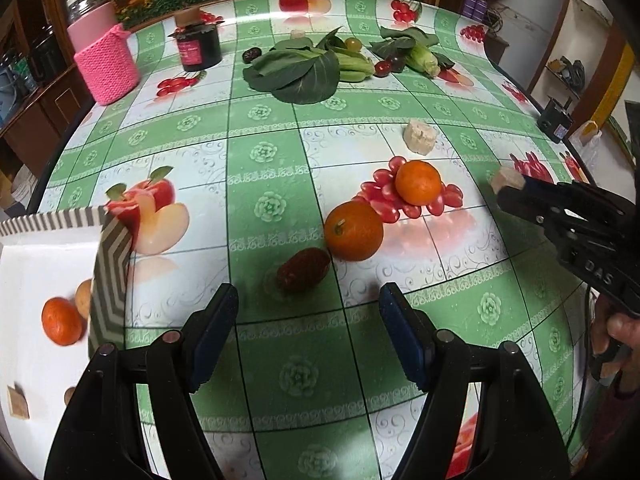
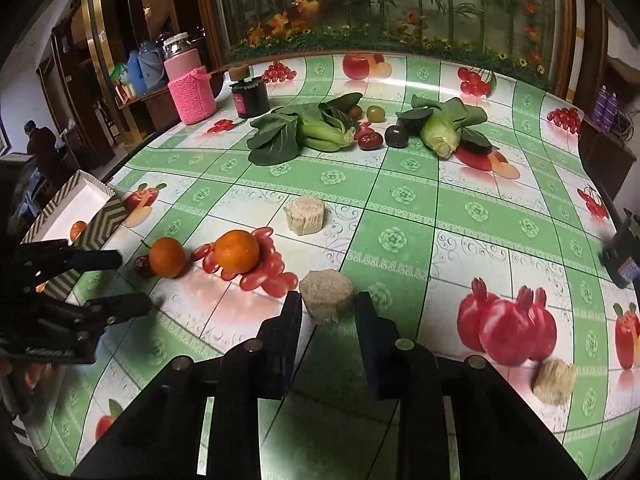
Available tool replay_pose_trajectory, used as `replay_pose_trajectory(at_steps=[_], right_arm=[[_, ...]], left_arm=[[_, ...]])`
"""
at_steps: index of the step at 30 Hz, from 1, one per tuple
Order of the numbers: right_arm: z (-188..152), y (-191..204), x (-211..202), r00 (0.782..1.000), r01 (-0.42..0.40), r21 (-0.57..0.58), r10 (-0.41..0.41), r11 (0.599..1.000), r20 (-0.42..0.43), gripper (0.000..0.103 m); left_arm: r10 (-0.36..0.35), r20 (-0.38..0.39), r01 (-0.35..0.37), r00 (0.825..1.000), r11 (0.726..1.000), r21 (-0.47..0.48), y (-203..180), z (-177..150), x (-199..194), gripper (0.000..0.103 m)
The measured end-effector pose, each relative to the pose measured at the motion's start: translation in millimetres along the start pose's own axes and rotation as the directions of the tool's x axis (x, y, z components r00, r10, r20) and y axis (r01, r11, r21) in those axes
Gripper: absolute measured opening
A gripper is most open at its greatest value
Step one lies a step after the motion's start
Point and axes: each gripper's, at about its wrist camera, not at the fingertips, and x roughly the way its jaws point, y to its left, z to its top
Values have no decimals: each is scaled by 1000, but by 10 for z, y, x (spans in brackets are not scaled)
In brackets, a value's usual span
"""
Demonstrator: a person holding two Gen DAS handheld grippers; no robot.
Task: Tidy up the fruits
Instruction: 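Grasp a dark red date with the left gripper while the right holds the cube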
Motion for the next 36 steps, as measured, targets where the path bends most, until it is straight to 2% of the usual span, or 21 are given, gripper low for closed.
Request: replay_pose_trajectory(at_steps=[3, 5, 7, 15, 24, 30, 36], right_arm=[[-38, -21, 1, 1000, -6, 11, 6, 1000, -5, 29], [-58, -30, 6, 1000, -11, 15, 11, 1000, -10, 29], [-70, -27, -1, 1000, -14, 15, 14, 1000, -11, 29], [-84, 47, -144, 999, -32, 18, 32, 999, 10, 29], [-220, 271, -342, 998, -61, 23, 61, 998, 29, 29], [-341, 398, -427, 997, -69, 34, 68, 997, 31, 29], [-416, 575, -519, 996, -83, 34, 82, 996, 41, 28]], left_arm=[[22, 0, -22, 1000, 1000, 17, -17, 9, 45, 69], [16, 19, -16, 1000, 1000, 25, -21, 11, 36, 55], [15, 33, -17, 999, 999, 37, -28, 25, 18, 23], [14, 31, -14, 999, 1000, 17, -15, -32, -41, 23], [32, 97, -31, 995, 999, -11, -21, -236, -409, 23], [16, 116, -13, 993, 999, -33, 5, -361, -558, 23], [37, 147, -31, 988, 999, -41, 36, -460, -712, 23]])
